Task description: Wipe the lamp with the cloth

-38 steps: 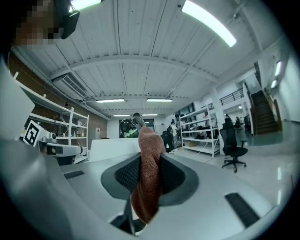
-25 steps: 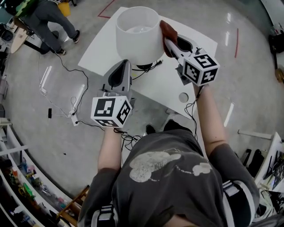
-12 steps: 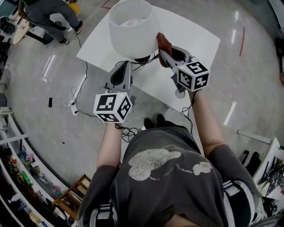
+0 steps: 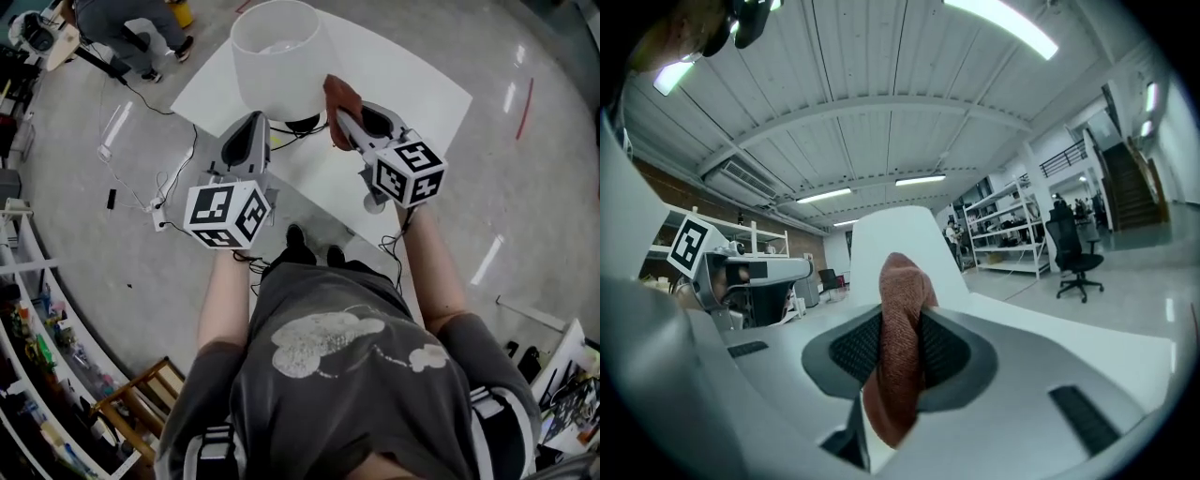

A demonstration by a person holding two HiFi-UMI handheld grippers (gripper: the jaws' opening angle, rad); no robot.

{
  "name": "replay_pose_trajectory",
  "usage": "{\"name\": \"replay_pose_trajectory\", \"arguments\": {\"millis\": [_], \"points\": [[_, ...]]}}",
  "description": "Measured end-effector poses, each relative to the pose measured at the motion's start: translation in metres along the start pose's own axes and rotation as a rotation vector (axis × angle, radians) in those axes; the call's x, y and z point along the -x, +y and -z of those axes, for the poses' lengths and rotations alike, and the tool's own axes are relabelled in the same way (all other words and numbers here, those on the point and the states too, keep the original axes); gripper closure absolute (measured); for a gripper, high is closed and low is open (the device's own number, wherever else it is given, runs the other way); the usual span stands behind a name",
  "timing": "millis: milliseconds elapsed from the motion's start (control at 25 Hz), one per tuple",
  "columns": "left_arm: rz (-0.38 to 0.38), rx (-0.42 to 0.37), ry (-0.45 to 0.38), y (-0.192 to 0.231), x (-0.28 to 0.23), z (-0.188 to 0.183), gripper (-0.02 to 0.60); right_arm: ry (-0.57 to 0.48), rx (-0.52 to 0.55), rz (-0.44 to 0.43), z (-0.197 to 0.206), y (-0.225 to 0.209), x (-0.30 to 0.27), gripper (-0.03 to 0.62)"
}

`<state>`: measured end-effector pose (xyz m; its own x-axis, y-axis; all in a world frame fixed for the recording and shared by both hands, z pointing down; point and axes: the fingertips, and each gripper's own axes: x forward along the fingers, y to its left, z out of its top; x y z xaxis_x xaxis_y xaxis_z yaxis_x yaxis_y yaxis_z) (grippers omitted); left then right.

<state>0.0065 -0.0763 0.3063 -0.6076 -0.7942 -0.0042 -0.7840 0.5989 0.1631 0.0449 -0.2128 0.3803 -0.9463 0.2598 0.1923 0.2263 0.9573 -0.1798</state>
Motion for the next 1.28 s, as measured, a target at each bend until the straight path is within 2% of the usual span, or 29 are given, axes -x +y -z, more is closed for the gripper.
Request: {"name": "replay_pose_trajectory", "arguments": {"millis": [280, 560, 960, 1280], "points": [[0.022, -0.020, -0.069, 0.036, -0.003, -0.044, 0.574, -0.151, 0.062, 0.047, -0.073, 0.013, -0.005, 0.503], [0.158, -0.040, -0.045, 0.061, -0.037, -0.039, 0.574, -0.198, 0.100, 0.132, -0.096, 0.023, -0.029, 0.503], [0.341, -0.020, 0.034, 0.098, -0.057, -0.007, 0.574, -0.166, 0.141, 0.299, -0.061, 0.056, -0.053, 0.503], [0.483, 0.017, 0.099, 0.104, -0.062, 0.013, 0.574, -0.080, 0.060, 0.405, -0.012, 0.075, -0.061, 0.503]]}}
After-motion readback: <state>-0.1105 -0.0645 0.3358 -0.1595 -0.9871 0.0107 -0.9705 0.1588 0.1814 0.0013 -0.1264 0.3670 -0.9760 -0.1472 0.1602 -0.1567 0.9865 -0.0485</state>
